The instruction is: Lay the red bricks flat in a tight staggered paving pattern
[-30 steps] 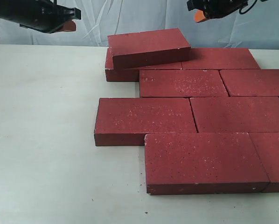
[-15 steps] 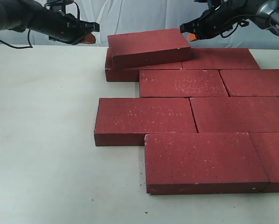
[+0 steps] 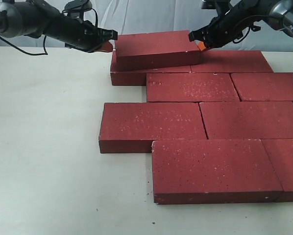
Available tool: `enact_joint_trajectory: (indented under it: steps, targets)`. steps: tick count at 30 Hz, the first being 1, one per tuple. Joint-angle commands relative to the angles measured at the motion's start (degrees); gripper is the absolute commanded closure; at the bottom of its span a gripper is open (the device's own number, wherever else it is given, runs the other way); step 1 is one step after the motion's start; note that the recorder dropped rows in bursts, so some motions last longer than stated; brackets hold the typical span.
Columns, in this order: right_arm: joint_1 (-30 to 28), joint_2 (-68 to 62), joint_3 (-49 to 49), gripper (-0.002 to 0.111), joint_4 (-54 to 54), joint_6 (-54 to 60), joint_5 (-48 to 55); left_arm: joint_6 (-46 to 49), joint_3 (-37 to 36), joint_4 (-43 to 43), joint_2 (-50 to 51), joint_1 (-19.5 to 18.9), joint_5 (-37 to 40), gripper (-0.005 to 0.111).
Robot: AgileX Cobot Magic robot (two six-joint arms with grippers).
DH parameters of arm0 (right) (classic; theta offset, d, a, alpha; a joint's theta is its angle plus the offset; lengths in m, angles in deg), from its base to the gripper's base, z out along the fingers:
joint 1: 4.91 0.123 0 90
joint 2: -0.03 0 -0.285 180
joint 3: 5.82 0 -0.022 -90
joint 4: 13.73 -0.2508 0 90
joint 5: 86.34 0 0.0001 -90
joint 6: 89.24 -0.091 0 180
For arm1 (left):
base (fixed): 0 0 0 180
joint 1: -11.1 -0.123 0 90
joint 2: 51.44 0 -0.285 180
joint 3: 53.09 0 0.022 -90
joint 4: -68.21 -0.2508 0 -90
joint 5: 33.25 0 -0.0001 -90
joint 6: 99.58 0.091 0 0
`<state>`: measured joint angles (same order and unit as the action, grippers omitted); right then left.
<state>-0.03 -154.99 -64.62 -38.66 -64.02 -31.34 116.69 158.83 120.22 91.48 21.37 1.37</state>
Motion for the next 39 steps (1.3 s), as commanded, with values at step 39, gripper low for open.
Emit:
enact_joint_trajectory:
  steps: [39]
  targets:
    - [3.4,8.16,4.92,0.109,14.01,-7.99,7.23,-10.58,-12.18,-19.21,-13.08,-2.78,6.82,0.107]
